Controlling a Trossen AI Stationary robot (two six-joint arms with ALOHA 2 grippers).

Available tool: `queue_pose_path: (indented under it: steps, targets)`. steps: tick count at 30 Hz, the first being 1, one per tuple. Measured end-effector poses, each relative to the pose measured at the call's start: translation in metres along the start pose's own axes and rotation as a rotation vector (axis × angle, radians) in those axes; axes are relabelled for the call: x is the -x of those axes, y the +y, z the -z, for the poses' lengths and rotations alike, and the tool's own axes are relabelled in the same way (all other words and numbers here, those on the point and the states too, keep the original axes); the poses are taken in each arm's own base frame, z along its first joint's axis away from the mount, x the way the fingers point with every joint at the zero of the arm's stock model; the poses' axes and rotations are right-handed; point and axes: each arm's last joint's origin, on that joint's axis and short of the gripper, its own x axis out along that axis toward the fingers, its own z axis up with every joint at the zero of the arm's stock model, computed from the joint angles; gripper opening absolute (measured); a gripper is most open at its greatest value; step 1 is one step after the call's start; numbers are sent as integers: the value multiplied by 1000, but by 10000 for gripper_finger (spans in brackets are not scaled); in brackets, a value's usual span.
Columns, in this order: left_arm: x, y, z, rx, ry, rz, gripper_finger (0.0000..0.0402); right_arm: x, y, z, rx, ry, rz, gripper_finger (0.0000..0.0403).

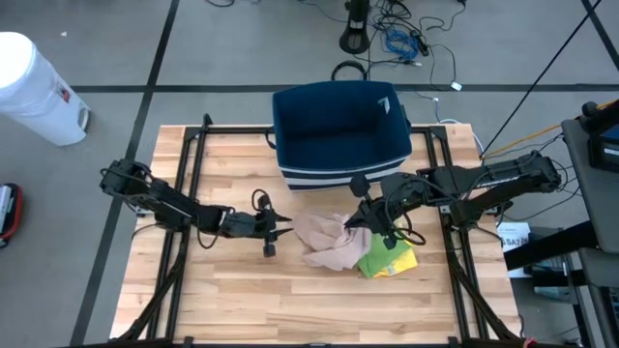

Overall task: Fold towel
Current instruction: Fold the light brown towel

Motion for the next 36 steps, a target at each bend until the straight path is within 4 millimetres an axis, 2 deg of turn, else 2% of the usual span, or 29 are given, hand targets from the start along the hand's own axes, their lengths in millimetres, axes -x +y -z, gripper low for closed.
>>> queue_pose_path:
  steps: [8,16,20,30,36]
  targets:
    - [-3,8,3,-8,35,-11,140,0,1,0,-23,-16,-43,0]
    - [-8,27,8,37,97,-3,197,0,3,2,-46,-6,-64,0]
    - [-10,34,8,63,106,118,217,0,3,1,-46,-17,-81,0]
    - [-13,48,6,40,82,211,220,0,3,1,-45,-23,-77,0]
    - [-27,47,20,43,101,301,216,0,3,0,-44,-27,-74,0]
